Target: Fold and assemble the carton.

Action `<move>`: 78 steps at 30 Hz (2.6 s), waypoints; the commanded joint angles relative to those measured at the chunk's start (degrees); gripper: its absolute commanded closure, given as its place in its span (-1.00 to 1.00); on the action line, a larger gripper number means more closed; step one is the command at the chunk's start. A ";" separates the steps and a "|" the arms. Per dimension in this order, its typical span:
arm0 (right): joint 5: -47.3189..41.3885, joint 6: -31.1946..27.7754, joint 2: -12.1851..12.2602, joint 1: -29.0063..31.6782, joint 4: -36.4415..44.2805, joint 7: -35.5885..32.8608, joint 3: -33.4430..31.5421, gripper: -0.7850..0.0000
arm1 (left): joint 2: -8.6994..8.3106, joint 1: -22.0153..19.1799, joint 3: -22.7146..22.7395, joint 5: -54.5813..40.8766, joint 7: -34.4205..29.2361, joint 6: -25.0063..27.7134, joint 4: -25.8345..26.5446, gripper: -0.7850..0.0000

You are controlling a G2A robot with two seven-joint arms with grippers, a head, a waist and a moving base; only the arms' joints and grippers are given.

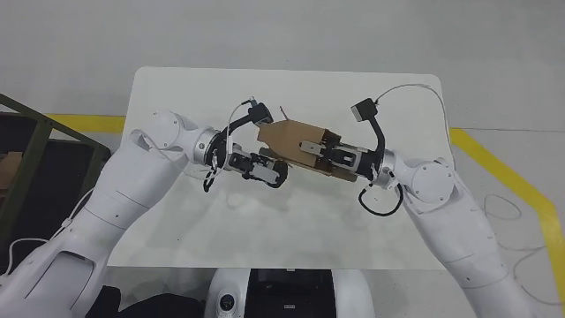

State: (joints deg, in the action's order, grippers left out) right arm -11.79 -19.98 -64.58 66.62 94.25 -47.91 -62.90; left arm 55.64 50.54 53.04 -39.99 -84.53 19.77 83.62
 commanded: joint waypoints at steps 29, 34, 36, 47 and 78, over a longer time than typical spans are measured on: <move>-0.39 -2.60 0.34 -1.36 -4.54 -2.66 -2.19 1.00 | -1.72 2.07 5.33 -1.23 0.70 0.69 -0.61 -1.00; 0.70 -5.49 0.68 -1.84 -5.64 -6.35 -2.55 1.00 | -2.39 3.53 8.65 -3.00 1.72 1.71 -0.78 -1.00; 0.83 -6.36 0.77 -1.90 -5.90 -7.33 -2.55 1.00 | -2.55 4.00 9.38 -3.06 1.92 1.91 -0.64 -1.00; 0.95 -10.34 1.19 -1.34 -2.95 -11.23 -1.83 1.00 | -2.52 4.21 9.57 -0.98 3.05 3.03 -1.19 -1.00; -5.30 -10.87 1.98 -0.30 1.59 -13.98 -0.17 1.00 | -1.20 2.93 7.25 -3.37 2.81 2.80 -0.48 -1.00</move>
State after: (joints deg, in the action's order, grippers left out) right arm -16.98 -30.91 -62.58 66.44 96.00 -61.90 -63.22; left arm 54.38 53.53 60.38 -42.87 -81.46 22.85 82.91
